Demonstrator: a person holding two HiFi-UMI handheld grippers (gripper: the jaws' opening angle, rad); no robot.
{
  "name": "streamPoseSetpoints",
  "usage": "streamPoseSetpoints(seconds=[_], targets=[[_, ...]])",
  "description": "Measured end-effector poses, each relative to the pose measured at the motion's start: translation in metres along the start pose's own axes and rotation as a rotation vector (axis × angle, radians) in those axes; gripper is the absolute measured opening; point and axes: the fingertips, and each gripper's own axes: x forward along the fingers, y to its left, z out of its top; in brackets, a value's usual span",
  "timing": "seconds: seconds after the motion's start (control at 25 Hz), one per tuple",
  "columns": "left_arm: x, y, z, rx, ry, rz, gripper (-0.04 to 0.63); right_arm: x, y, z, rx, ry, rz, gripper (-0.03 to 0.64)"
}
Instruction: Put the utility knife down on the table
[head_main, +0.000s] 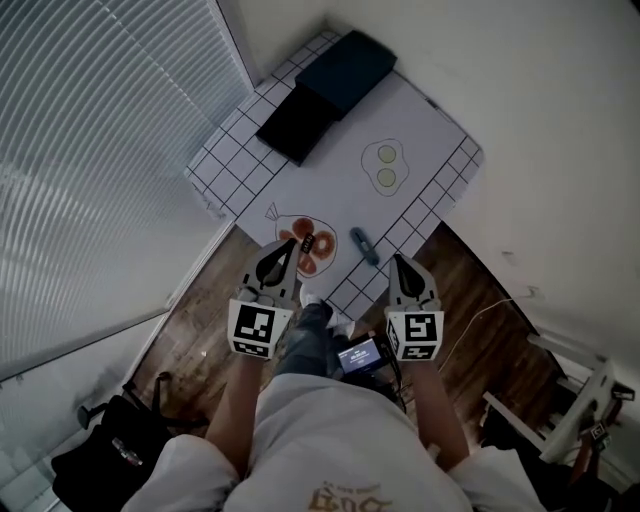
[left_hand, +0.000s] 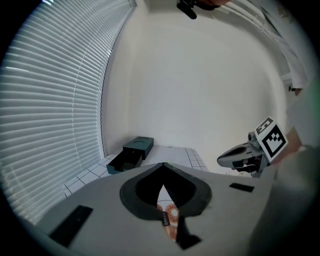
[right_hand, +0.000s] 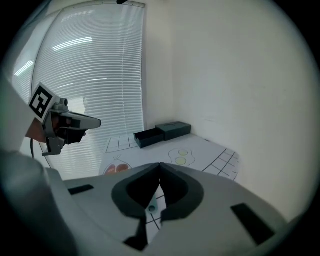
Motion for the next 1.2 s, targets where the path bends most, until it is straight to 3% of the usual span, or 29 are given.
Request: streamPoseSetpoints(seconds=[0.48,0.72,1.2], targets=[[-0.030,-0.003,0.074,0.036,-0.161,0.060,0.008,-0.046,-0.011,0.068,0.039,-0.171,-0.029,0.008],[-0.042,-0.019,0.105,0.102,-0.219,0.063,0.008,-0.067,-0.012,0.081,0.089,-0.233,-0.020,0.008],[-0.075,-0.034,0.135,0.121,-0.319,0.075,0.008,-0.105,0.000,0.111,0.075,-0.315,0.009,0.008]])
